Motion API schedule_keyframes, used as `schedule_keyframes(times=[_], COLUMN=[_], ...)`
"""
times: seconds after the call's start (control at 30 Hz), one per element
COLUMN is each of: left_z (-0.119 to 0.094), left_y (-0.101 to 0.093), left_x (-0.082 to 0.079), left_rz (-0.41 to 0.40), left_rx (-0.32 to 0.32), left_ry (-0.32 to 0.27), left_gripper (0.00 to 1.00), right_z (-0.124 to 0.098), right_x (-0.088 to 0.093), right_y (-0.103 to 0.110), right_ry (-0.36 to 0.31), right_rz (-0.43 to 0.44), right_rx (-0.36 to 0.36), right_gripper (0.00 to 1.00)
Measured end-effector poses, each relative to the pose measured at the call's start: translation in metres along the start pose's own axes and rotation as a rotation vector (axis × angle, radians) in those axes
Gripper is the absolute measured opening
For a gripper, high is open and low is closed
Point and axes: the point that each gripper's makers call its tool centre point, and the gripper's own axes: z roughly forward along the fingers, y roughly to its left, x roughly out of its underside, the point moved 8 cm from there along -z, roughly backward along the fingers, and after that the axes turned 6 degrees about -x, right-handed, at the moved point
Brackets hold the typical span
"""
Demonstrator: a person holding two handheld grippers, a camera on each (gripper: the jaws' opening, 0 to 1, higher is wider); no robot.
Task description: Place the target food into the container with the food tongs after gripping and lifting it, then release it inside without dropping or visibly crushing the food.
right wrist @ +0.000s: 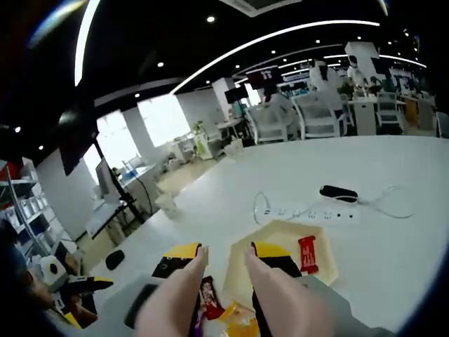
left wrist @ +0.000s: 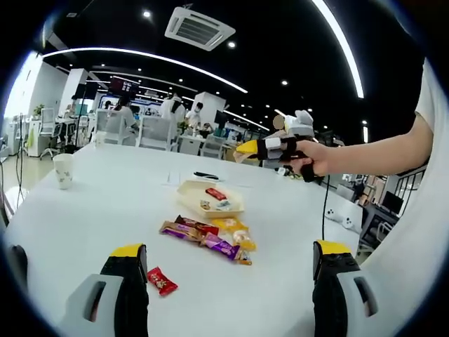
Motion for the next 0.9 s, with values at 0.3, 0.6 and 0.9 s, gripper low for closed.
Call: schedule_keyframes(times=[0.3,0.6,0.9], left_z=[0.003,0.002,0.005], left_y=[-0.005,0.003,0.002], left_x=[0.003,0.001,0.002], left_rz=[0.015,0.018,0.012], left_rx=[0.023,-0.015,-0.009], left_ry=[0.023,0.017,0.015], left_gripper=[0.99,0.99,0.99], right_z=[0.0,0.0,0.001], right_x=[0.013,0.019,0.038], right_y=[0.007,0.025,0.036], right_ry=[-0.002,-0.04,-0.023], right_rz=[-0.013,-0.043,-0.063], right_rx=[-0.028,-0.072,-0.075], right_gripper=[0.28,0.29,0.29])
